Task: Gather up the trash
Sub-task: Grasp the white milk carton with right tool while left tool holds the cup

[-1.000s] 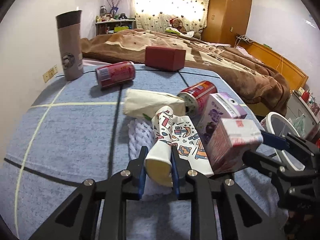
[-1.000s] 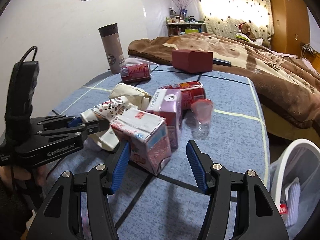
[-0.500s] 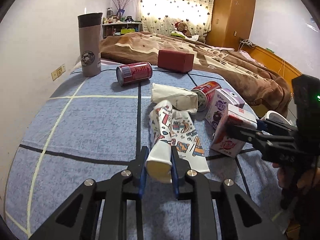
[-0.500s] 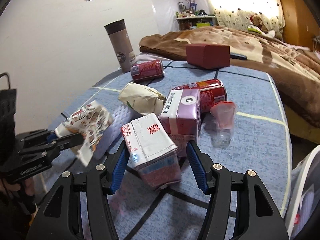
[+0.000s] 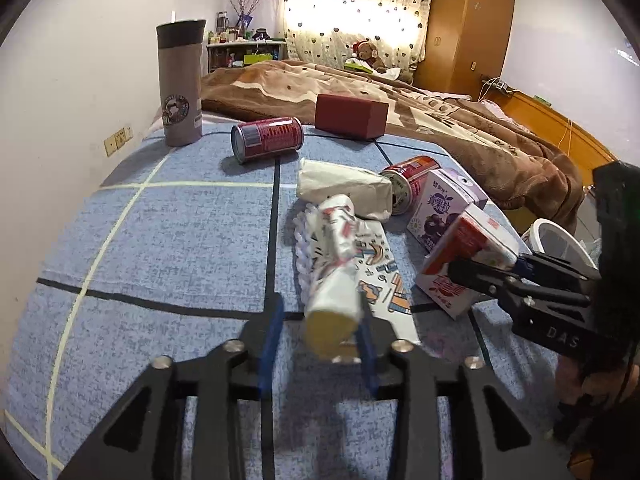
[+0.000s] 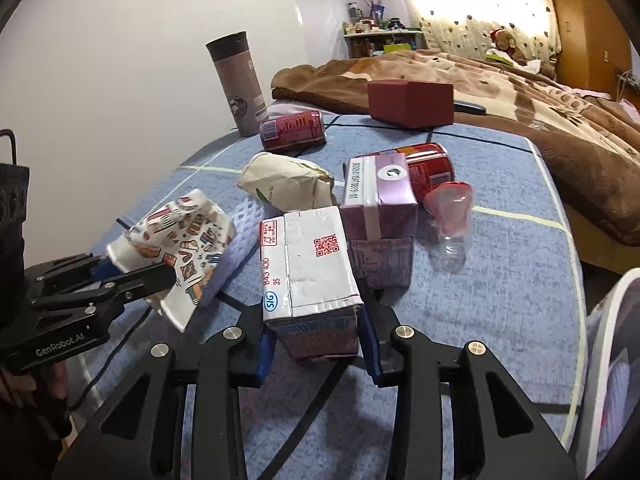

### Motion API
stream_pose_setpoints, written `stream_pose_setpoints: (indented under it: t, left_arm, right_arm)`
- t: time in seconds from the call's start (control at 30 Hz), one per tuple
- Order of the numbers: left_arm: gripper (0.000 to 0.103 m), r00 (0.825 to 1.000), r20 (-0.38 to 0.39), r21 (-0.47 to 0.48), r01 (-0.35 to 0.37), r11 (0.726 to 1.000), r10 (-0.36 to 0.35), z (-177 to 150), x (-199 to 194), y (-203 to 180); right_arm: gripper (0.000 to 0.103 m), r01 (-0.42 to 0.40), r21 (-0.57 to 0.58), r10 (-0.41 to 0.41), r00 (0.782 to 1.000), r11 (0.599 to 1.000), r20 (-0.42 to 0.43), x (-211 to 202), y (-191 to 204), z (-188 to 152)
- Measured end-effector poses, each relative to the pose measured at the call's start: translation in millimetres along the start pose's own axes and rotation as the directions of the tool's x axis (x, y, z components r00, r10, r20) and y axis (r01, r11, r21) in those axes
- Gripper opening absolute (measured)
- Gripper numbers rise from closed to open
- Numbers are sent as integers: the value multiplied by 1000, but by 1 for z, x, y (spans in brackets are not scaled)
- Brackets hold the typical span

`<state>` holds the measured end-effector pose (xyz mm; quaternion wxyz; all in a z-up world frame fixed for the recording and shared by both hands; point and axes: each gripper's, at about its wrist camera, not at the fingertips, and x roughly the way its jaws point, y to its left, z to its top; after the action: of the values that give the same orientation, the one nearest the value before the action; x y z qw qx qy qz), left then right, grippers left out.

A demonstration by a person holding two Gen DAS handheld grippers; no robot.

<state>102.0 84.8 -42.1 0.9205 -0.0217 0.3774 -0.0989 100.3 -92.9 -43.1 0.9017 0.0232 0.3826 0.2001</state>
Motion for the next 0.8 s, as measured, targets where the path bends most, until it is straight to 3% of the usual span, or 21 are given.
stream_pose_setpoints:
  t: [0.1,0.4,0.5,0.6,0.67,0.8]
  left_arm:
    - [49,1000,16,-3,10,1000,-10,2,0,-3]
    - [50,997,65,61,-36,997,32,4,5,-24]
    - [50,998,64,96,-28,995,22,4,8,-30]
    - [50,992,111,90,-67,994,56,10,9,-26]
    - [50,996,89,70,-23,997,17,12,9,-25]
    - [32,996,88,139,-21,990,8,5,7,-39]
  right_arm:
    - [37,-5,14,5,1000,1000,6,-4,0,-3]
    - [37,84,75,-87,996,994,37,-19,-12,-7]
    - [37,86,101,-91,995,991,44,-23,-17,-7]
    - [37,85,116,-92,995,990,50,-25,-22,-8]
    - [37,97,122,-104,993,988,49,-24,-24,-9]
    - [37,89,142,-96,994,986,48,-24,-30,-10]
